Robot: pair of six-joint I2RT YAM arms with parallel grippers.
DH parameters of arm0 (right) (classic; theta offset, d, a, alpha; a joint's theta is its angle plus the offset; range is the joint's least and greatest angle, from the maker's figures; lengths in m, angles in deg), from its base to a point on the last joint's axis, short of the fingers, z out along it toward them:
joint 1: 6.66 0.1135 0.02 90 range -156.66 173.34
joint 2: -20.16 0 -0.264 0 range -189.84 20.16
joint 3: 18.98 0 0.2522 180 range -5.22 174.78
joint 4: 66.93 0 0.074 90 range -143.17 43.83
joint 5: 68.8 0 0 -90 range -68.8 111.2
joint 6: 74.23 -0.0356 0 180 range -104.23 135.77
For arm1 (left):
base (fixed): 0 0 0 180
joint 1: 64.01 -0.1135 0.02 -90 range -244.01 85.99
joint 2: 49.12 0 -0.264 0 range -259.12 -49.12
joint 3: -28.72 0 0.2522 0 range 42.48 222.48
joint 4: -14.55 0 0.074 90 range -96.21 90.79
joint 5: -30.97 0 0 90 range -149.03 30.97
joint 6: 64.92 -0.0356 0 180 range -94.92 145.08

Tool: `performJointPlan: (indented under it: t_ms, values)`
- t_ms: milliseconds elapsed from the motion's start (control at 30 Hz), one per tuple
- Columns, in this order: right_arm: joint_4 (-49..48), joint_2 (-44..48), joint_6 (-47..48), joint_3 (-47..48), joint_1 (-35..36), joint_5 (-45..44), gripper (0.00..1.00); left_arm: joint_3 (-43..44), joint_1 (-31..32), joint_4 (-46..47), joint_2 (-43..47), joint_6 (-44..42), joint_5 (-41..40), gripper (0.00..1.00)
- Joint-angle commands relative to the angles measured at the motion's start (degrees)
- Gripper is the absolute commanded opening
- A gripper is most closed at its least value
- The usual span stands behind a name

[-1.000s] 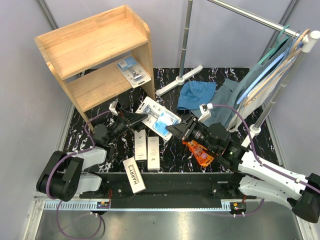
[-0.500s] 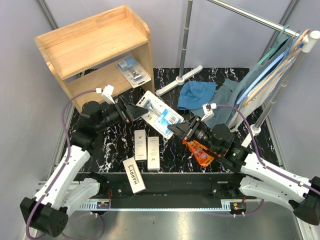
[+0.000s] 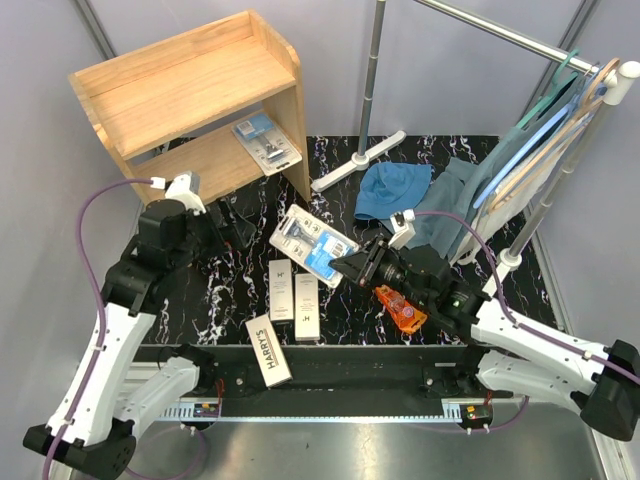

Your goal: Place and organize the shaving razors onto the shelf

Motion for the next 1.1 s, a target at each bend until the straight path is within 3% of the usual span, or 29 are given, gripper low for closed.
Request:
performJointPlan:
  t_ms: [0,200,400,800,1067]
  values:
    - [-2.95,-1.80,1.19,2.84,0.40,2.52,0.02,5.43,-0.15,-6.82,2.07,-4.29,-12.95,0.99]
    - [-5.15,-5.66,1.19,3.89,0.31,4.99,0.02,9.48,-0.15,-10.61,3.74,-4.91,-20.09,0.99]
    - [-7.70,-10.85,1.19,6.35,0.31,8.42,0.01,11.15,-0.15,-12.01,4.44,-5.96,-21.94,0.99]
    - [-14.29,-27.63,2.42,22.86,0.31,19.83,0.01,9.84,-0.15,-12.81,4.71,-6.67,-22.21,0.99]
    - [-21.75,-38.88,-1.09,31.48,0.14,21.17,0.01,11.41,-0.15,-13.77,6.20,-6.32,-23.61,0.99]
